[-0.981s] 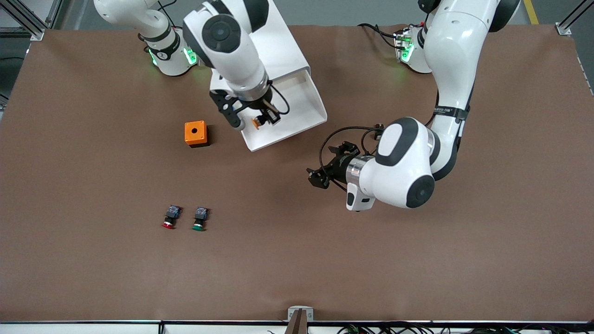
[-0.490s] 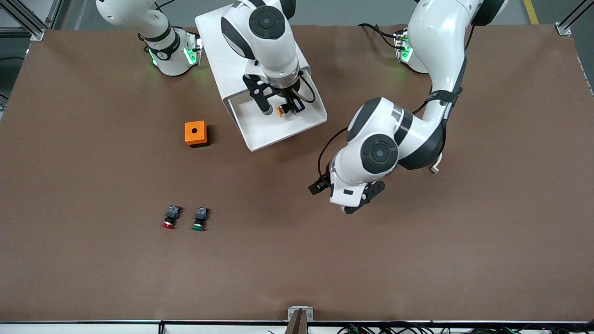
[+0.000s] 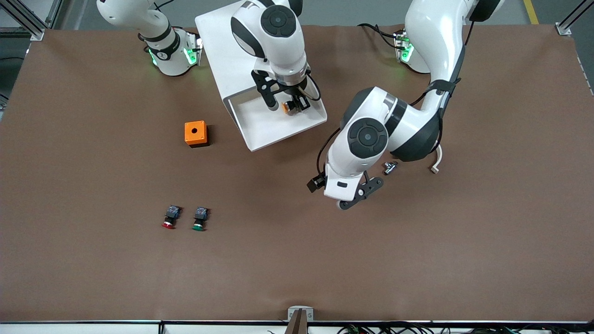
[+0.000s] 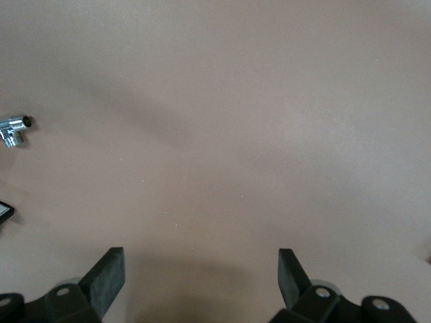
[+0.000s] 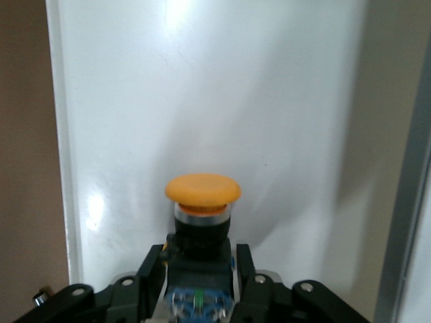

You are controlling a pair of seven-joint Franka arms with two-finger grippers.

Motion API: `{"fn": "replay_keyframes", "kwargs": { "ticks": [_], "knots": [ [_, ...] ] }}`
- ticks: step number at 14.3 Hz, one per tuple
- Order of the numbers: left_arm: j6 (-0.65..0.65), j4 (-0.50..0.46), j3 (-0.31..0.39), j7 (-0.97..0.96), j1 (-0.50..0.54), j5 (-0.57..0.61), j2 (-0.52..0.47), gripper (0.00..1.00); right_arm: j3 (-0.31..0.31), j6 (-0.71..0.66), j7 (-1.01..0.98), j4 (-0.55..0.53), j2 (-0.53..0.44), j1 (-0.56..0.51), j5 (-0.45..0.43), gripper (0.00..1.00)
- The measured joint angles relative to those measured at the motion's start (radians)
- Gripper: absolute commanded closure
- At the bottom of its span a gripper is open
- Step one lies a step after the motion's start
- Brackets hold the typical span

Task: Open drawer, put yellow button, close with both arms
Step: 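Lower the yellow button into the drawer and open the right gripper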

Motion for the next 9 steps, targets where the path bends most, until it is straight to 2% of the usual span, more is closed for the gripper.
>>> {"fn": "replay_keyframes", "kwargs": {
  "ticks": [4,9],
  "knots": [
    [0.000,-0.006,0.000,0.000,-0.004,0.001,0.000,0.00,-0.019,-0.011,-0.086,0.029,0.000,-0.014,-0.012,0.00],
    [0.000,-0.009,-0.001,0.000,-0.014,0.028,-0.001,0.00,-0.034,-0.229,-0.486,0.197,-0.005,-0.180,-0.012,0.00]
  ]
}}
